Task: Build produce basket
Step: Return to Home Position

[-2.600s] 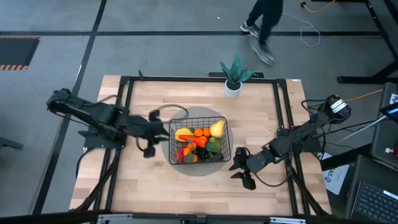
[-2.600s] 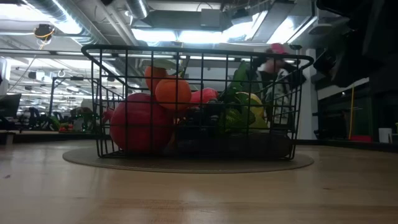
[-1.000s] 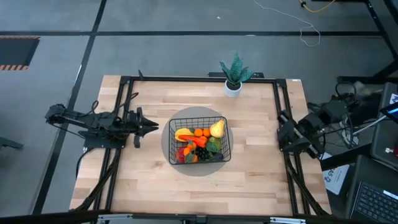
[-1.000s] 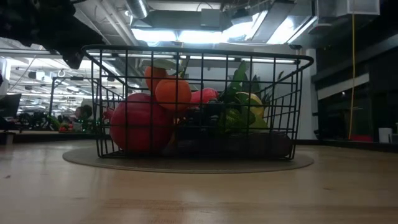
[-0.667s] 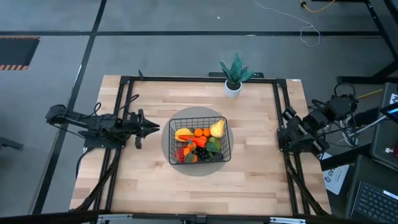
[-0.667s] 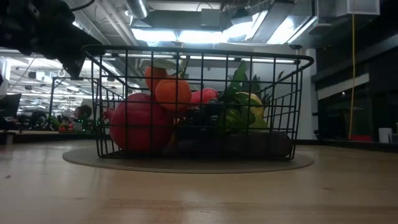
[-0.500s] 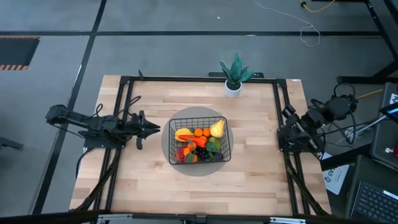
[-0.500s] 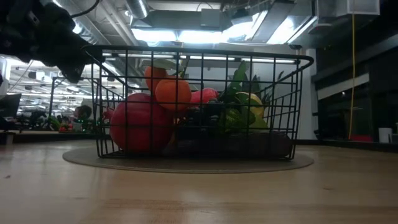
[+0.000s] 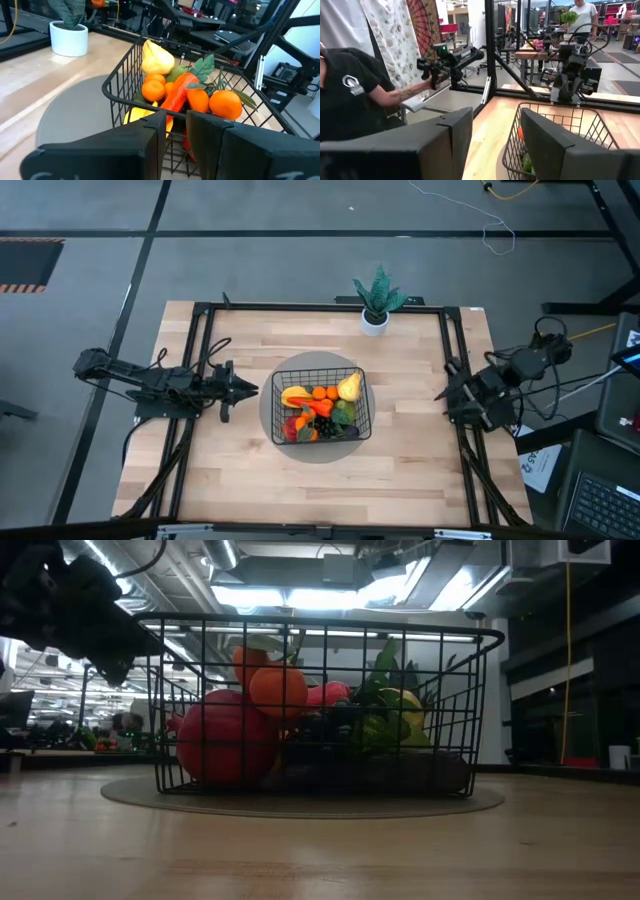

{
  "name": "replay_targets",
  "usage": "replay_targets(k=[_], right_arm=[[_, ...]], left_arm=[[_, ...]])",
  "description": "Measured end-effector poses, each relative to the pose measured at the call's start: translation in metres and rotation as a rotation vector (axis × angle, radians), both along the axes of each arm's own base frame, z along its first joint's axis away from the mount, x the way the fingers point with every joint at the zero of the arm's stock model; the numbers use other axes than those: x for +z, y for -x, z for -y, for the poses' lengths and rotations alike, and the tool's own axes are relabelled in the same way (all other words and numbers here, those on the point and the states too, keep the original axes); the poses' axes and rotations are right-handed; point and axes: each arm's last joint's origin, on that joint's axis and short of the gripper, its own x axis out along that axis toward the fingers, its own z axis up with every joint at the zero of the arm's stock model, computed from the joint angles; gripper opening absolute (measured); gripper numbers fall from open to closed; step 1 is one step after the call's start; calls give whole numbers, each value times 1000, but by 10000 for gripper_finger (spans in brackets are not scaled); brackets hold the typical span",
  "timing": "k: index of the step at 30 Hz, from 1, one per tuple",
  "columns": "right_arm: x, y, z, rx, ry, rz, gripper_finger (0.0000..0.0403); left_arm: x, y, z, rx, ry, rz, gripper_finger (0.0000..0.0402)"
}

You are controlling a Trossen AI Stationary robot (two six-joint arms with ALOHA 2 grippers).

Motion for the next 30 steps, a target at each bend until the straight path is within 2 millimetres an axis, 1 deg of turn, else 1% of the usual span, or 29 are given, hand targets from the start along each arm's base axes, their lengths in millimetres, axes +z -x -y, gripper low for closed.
replay_targets(k=[3, 9, 15, 20, 27, 30], right_arm=[[-15, -7, -4, 0, 20, -23, 165], [-53, -17, -11, -4, 45, -119, 165], [-82, -25, -15, -22, 65, -158, 165], [-102, -31, -19, -1, 46, -141, 165], [-151, -35, -22, -6, -20, -208, 165], [-150, -35, -22, 11, -33, -218, 165]], left_arm=[[1, 0, 0, 9, 2, 7, 64], [0, 0, 0, 7, 0, 5, 64], [0, 0, 0, 6, 0, 5, 64], [0, 0, 0, 6, 0, 4, 64], [0, 0, 0, 5, -1, 4, 64], [0, 0, 0, 4, -1, 3, 64]])
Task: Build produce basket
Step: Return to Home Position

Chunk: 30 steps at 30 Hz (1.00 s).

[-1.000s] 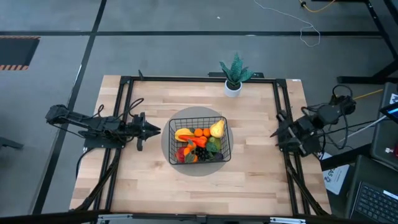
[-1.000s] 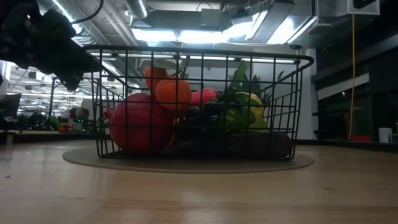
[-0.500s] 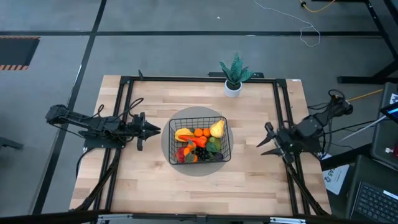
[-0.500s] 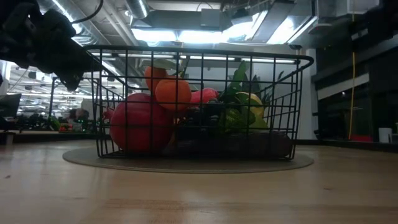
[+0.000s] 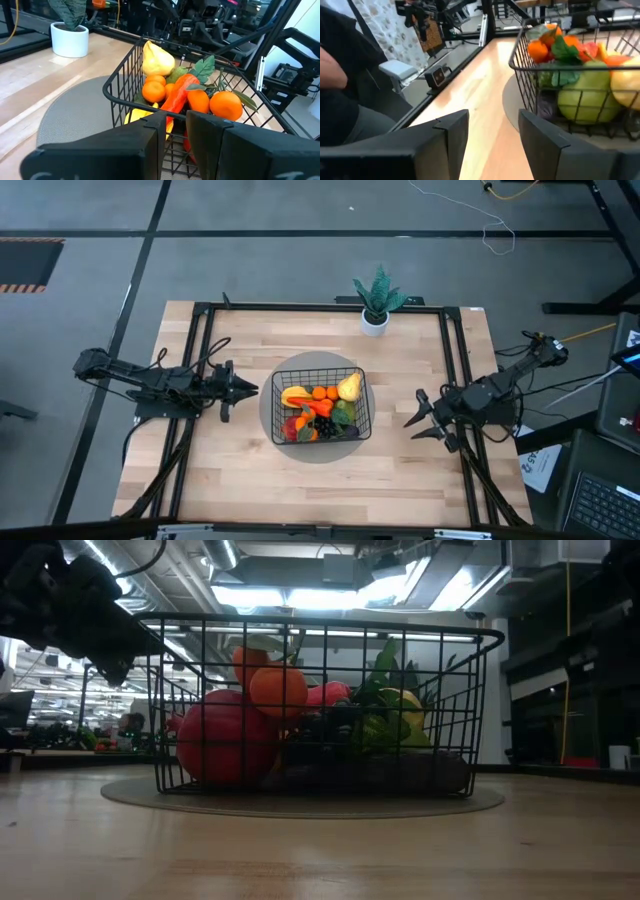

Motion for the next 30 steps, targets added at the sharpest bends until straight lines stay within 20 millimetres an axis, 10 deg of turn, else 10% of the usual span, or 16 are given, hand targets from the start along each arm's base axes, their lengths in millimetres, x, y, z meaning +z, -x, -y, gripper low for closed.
replay_targets(k=[20, 30], right_arm=[[24, 11, 6, 9, 250, 436, 165], [20, 9, 12, -196, 321, 372, 165]], left_arm=[[0, 0, 0, 1, 0, 0, 64], [0, 0, 0, 2, 0, 0, 64]])
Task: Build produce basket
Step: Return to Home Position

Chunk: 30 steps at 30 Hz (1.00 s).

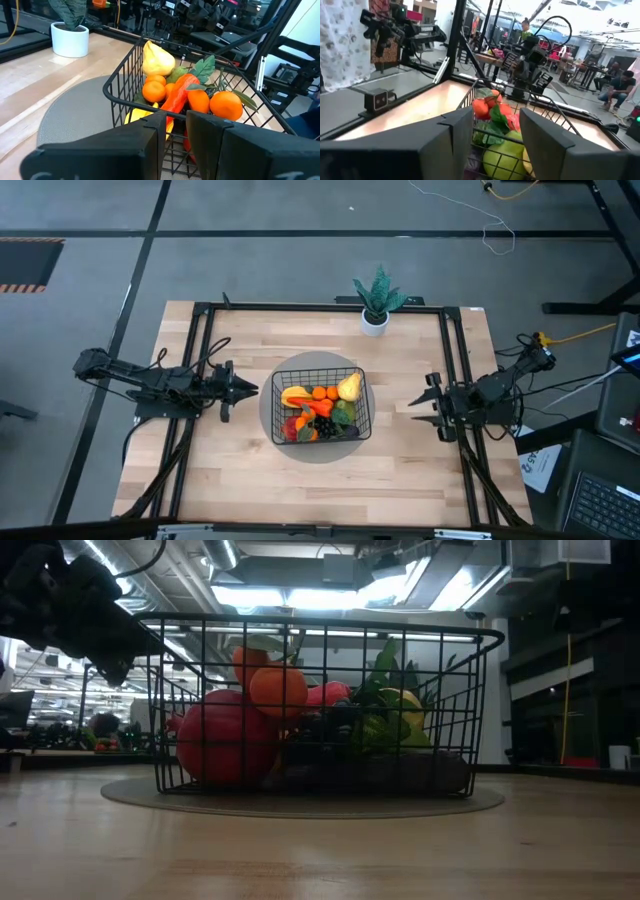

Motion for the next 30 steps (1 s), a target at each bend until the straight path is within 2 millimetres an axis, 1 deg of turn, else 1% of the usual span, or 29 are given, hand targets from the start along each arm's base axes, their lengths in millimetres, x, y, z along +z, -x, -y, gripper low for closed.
replay_targets(k=[30], right_arm=[[0, 0, -1, 11, -7, -7, 165]], left_arm=[[0, 0, 0, 0, 0, 0, 64]])
